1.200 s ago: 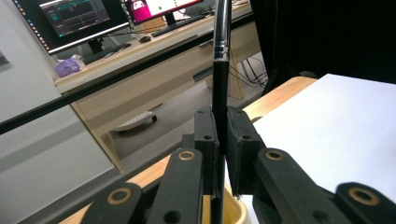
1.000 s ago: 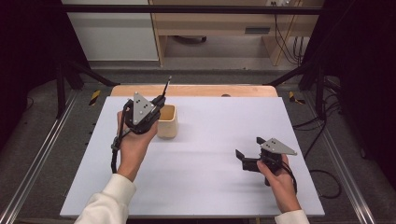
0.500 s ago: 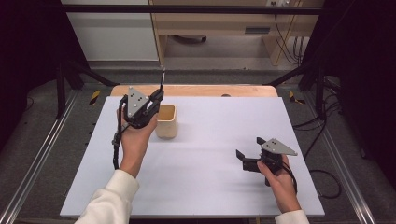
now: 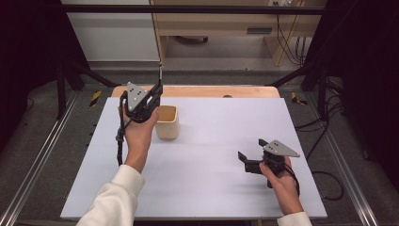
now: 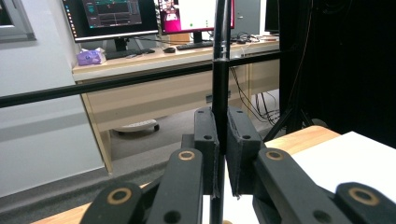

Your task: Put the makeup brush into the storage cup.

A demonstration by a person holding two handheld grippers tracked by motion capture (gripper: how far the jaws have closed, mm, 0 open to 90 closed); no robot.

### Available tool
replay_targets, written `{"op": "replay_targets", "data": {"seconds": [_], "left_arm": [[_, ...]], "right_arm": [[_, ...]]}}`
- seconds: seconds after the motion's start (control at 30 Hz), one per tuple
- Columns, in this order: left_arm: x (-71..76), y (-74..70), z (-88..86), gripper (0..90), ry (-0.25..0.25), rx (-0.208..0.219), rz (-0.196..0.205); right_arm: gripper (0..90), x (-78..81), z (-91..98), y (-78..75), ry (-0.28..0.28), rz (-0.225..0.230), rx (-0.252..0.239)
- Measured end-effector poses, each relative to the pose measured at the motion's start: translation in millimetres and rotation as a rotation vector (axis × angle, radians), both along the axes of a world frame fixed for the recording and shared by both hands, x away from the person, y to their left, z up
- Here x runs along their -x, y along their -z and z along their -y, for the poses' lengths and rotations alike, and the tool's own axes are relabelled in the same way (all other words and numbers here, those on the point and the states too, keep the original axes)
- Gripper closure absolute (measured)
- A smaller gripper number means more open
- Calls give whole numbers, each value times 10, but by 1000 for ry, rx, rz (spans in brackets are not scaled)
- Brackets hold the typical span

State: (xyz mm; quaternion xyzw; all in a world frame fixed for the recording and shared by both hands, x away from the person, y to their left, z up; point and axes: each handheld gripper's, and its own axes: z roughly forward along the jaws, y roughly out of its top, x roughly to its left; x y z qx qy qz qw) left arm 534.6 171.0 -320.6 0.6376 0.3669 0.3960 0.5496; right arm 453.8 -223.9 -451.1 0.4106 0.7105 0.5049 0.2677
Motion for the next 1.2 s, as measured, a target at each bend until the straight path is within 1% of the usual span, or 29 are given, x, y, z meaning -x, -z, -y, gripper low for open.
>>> {"op": "replay_targets", "data": {"seconds": [0.17, 0.27, 0.47, 0.6, 0.7, 0.73, 0.77, 0.83, 0.9, 1.2], "left_arm": [[-19, -7, 34, 838, -2, 19, 13], [-27, 4, 52, 838, -1, 11, 15], [-28, 42, 72, 838, -4, 17, 18], [-31, 92, 65, 838, -12, 49, 18], [-32, 169, 38, 838, -22, 82, 13], [-32, 169, 38, 838, -22, 82, 13], [-35, 204, 28, 838, -25, 91, 11], [-37, 219, 19, 838, -25, 89, 10], [-43, 260, 1, 838, -27, 96, 5], [-54, 319, -16, 838, -23, 95, 1]], "right_arm": [[49, 2, -7, 2, 1, 2, 0], [49, 4, -12, 2, 0, 0, -1], [50, 6, -16, 7, -1, -2, 2], [49, 9, -14, 8, 0, 1, 1], [49, 13, -21, 10, -1, 1, 5], [49, 13, -21, 10, -1, 1, 5], [49, 12, -26, 14, -3, 0, 15], [48, 11, -33, 21, -4, 0, 21], [48, 12, -35, 22, -6, 1, 21], [48, 13, -35, 21, -5, 3, 20]]}}
